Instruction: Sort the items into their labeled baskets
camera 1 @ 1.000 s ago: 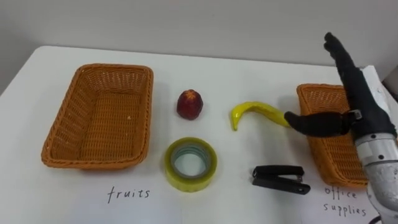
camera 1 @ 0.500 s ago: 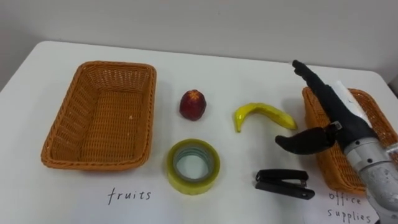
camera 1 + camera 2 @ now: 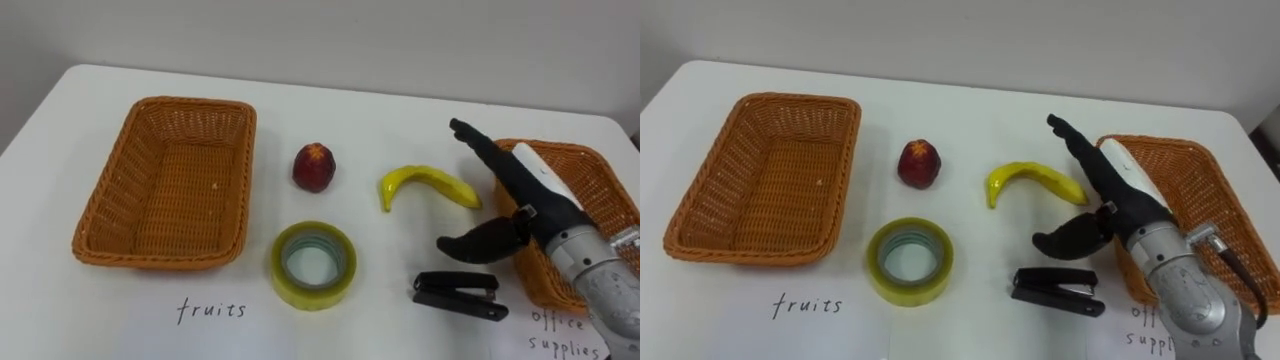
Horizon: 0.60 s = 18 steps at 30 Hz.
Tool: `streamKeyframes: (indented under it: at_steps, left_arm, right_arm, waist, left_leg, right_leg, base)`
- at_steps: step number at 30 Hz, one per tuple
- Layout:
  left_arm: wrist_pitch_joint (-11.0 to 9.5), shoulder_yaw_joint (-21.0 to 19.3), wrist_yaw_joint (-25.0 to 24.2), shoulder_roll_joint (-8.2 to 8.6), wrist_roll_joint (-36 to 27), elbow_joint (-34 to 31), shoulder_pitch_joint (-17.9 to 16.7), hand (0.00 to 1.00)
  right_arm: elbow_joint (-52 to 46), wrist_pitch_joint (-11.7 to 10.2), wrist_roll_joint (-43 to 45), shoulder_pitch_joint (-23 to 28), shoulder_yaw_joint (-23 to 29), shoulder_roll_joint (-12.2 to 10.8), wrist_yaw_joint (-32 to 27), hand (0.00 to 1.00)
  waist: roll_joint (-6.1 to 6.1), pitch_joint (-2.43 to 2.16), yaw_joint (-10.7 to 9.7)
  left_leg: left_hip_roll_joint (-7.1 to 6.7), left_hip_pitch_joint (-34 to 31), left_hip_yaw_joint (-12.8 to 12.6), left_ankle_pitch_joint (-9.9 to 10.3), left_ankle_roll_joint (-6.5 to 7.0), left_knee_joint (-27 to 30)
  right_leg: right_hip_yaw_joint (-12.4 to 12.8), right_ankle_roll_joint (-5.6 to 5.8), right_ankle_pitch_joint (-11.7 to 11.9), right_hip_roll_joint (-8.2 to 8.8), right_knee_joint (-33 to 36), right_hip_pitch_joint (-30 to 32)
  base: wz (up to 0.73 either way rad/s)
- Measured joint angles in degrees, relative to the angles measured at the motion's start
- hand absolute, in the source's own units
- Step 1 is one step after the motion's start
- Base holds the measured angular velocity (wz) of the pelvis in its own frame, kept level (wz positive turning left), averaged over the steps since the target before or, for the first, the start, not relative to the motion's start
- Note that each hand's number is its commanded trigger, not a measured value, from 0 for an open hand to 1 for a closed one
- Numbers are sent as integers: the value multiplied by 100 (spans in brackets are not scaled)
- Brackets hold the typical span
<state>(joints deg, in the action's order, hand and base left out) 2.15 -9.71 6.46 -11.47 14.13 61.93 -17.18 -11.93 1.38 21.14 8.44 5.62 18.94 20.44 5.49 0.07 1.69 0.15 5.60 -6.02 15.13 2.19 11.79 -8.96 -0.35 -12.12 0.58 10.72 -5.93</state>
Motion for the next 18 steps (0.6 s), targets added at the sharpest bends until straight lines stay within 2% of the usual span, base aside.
streamKeyframes:
  at_steps: [12,18]
  left_arm:
    - [-3,4,-220,-18,-7,110,92,0]
    - [46,-14,-298,-22,-3,116,115,0]
  right_arm:
    - [119,2,-42,0,-1,10,514,0]
    - [323,334,-36,2,0,10,805,0]
  waist:
    - [78,8,23]
    - [93,18,27]
  left_leg:
    - [-2,18,-1,-1,1,7]
    - [4,44,-4,-1,0,6]
  right_leg:
    - [3,1,0,11,-9,-26]
    - [8,0,0,24,-1,-42]
  base:
    - [0]
    - [0]
